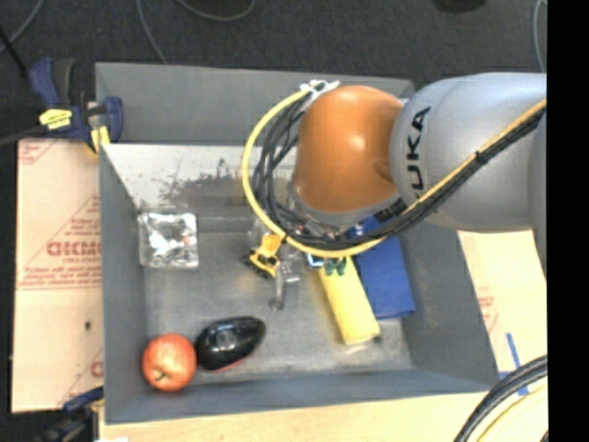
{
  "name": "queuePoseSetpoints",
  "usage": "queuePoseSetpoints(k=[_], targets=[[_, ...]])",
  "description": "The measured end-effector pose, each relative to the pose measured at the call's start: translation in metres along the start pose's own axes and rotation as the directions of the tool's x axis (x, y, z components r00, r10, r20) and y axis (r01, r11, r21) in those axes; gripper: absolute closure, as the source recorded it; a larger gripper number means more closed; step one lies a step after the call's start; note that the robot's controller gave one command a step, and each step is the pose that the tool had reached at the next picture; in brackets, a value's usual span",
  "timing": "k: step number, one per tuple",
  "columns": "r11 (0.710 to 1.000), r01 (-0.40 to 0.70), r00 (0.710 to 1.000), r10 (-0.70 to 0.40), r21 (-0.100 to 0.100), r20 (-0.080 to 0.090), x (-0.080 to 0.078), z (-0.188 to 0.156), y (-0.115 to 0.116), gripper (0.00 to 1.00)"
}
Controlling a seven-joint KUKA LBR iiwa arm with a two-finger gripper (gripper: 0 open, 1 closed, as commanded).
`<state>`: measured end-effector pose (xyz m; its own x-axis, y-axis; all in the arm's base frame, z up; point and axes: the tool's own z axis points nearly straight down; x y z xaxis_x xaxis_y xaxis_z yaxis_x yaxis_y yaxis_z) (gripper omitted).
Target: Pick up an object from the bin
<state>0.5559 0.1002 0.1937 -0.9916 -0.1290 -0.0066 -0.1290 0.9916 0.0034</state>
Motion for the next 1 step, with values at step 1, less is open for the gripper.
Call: queuePoseSetpoints(k=[1], targets=[[1.000,0.002,1.000,-0.002,0.006,0.000,0.0223,0.0216,-0.0007,0.00]])
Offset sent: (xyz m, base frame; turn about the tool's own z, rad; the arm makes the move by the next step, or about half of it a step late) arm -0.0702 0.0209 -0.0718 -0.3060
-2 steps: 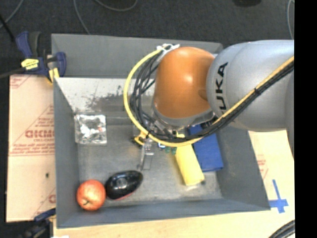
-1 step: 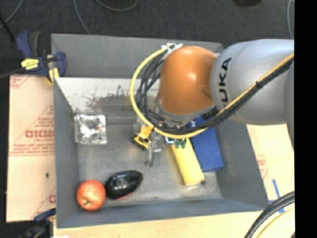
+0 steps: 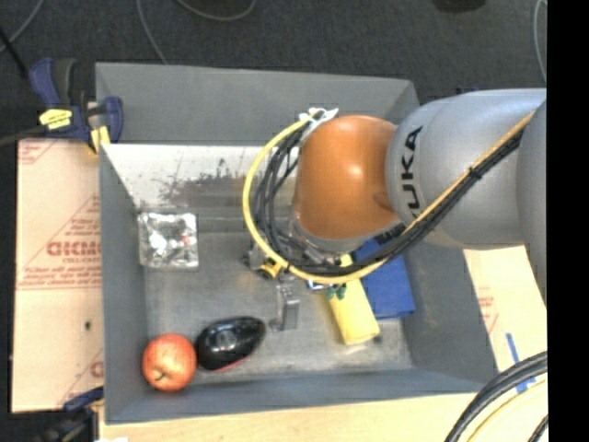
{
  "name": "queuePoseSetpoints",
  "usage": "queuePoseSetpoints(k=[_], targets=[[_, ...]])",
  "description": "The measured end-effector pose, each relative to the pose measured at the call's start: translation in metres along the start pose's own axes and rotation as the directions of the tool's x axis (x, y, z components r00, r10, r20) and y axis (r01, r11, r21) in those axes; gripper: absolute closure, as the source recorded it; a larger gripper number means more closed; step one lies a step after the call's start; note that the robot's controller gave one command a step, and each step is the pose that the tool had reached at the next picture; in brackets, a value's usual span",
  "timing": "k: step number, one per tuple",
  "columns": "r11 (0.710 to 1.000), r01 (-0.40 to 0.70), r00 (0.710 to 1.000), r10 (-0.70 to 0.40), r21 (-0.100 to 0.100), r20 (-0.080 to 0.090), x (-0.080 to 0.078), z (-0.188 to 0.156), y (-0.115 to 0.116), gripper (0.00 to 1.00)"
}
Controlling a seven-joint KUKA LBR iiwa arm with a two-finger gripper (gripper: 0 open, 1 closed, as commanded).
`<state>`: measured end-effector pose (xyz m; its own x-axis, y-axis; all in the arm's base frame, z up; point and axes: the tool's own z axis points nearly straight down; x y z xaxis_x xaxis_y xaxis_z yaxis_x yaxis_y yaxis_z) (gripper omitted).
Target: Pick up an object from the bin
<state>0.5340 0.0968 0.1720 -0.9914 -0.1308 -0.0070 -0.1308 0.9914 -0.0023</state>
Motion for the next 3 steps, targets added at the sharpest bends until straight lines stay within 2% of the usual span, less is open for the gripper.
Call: queuePoseSetpoints(k=[1,2,3], targets=[[0.975,0.220,0.975,-0.220,-0.004,0.003,0.026,0.028,0.020,0.00],[0.941,0.337,0.941,-0.337,-0.001,0.001,0.045,0.051,0.023,0.00],[0.887,0.461,0.887,-0.461,-0.001,0.004,0.044,0.077,0.041,0.00]])
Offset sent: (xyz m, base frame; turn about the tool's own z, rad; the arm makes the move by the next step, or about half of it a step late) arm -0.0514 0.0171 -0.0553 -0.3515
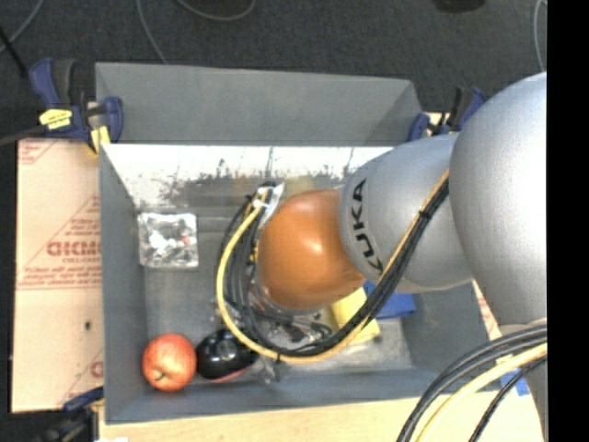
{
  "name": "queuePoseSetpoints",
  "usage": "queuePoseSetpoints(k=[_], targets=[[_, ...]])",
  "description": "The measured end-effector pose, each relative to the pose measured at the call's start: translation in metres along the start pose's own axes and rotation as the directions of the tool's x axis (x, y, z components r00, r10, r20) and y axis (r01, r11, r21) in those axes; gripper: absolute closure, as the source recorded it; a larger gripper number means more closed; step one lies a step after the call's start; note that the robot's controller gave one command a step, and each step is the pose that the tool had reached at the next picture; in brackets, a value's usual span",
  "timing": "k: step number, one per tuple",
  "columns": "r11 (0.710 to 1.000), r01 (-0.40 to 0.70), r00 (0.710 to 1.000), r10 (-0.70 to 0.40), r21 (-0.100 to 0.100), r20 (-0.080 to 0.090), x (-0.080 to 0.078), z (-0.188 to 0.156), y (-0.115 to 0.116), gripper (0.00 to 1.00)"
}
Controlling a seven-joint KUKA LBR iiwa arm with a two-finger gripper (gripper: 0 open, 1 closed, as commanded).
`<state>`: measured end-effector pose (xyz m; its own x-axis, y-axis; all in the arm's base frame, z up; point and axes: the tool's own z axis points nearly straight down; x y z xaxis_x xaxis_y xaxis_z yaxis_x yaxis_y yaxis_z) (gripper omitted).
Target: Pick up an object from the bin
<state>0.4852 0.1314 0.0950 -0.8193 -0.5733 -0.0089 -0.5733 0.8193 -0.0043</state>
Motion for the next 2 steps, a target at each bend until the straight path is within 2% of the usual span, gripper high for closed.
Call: queuePoseSetpoints(k=[1,2], targets=[[0.965,0.262,0.965,-0.262,0.001,0.001,-0.0251,0.0186,-0.0010,1.00],[0.965,0.261,0.965,-0.261,0.001,0.001,-0.0251,0.0186,-0.0010,1.00]])
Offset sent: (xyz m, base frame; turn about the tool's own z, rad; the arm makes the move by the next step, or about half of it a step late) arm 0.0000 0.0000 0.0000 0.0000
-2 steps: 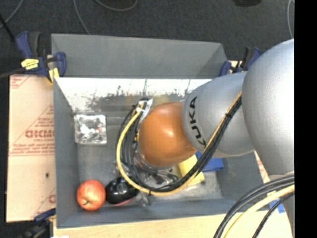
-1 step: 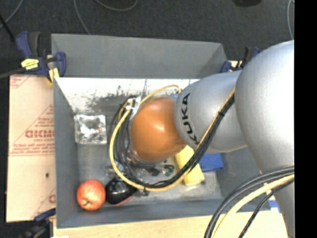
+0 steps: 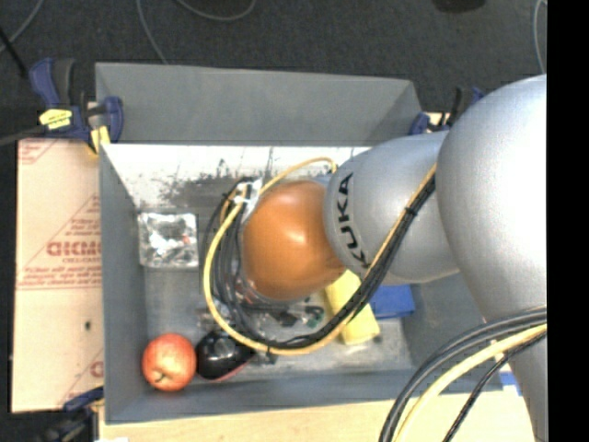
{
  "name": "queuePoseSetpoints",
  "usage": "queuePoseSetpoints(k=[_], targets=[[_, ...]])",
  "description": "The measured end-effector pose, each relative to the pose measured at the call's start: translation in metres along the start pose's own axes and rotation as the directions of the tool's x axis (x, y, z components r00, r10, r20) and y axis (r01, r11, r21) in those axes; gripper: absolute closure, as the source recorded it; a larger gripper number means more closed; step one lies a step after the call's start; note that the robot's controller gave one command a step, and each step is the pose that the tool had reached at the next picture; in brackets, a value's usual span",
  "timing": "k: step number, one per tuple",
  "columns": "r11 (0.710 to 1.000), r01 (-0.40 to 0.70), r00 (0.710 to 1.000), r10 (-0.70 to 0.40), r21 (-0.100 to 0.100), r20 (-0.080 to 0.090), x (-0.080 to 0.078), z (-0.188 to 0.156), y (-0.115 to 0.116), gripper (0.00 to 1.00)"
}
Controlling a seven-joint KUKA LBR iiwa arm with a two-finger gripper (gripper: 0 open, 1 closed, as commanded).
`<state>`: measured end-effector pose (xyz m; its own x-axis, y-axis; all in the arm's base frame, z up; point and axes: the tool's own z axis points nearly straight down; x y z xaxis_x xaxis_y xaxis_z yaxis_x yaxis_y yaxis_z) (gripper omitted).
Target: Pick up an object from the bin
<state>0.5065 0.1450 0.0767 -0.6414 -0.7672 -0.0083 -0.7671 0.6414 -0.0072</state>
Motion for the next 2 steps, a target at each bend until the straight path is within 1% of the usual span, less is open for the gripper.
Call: queuePoseSetpoints(k=[1,2], targets=[[1.000,0.018,1.000,-0.018,0.004,0.006,0.000,-0.009,-0.001,1.00],[1.000,0.027,1.000,-0.027,0.001,0.001,-0.001,-0.029,0.006,1.00]])
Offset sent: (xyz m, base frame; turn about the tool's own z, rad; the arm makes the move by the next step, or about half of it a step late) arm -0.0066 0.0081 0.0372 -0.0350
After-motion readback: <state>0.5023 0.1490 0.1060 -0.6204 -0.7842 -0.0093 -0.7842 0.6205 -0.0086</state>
